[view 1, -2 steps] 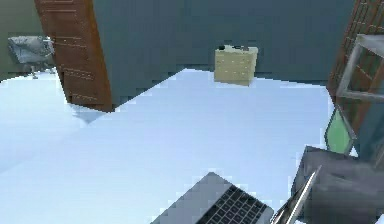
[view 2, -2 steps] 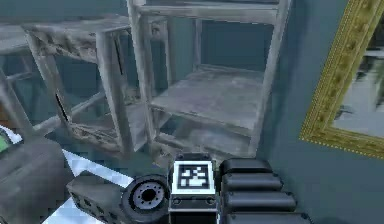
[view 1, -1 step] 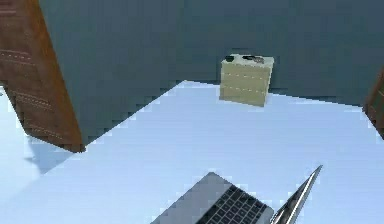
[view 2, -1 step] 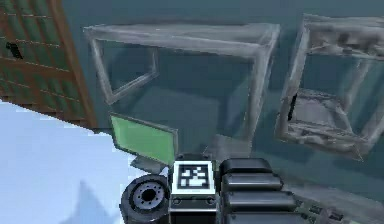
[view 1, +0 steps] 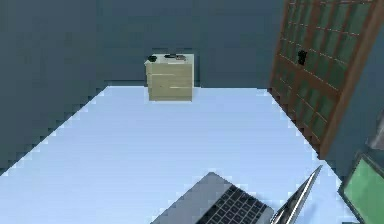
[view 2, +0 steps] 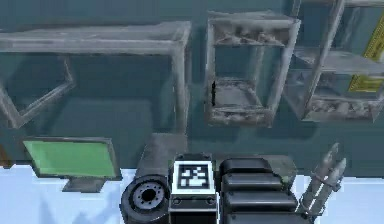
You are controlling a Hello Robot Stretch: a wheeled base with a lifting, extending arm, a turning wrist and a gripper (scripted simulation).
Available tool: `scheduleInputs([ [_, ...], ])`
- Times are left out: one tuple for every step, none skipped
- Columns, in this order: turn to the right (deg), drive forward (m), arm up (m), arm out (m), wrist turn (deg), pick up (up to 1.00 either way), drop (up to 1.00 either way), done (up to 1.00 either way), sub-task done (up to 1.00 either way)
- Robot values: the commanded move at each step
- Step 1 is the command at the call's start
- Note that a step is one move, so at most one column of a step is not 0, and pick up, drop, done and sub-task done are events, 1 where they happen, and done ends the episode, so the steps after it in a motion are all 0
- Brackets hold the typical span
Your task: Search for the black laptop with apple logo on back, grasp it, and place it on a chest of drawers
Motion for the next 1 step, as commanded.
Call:
scheduleInputs([
  [0.0, 0.45, 0.00, 0.00, 0.0, 0.00, 0.00, 0.00, 0.00],
])
